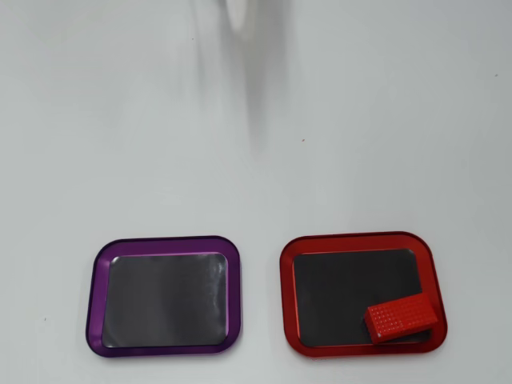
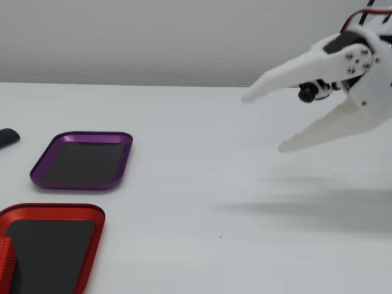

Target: Grasp a red block and put it in the left red dish.

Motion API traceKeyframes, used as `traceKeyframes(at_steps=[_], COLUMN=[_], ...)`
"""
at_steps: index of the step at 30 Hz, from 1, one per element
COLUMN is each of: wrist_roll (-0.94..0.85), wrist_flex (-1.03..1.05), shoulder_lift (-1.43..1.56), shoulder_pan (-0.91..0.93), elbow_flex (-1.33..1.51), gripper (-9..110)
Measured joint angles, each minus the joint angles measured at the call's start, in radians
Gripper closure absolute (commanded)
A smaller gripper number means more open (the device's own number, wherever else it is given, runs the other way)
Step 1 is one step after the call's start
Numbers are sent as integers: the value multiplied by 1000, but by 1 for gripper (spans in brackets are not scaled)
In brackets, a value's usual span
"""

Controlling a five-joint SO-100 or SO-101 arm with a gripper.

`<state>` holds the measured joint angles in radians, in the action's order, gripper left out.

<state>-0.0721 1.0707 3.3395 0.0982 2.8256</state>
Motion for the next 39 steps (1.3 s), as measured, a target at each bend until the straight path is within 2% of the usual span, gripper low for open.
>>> traceKeyframes(at_steps=[8,14,39], wrist_roll=[-2,-5,0], wrist_flex=[166,215,218], shoulder_lift=[5,5,5], shoulder_pan=[-3,-2,-2], elbow_flex=[98,121,202], gripper=[80,103,102])
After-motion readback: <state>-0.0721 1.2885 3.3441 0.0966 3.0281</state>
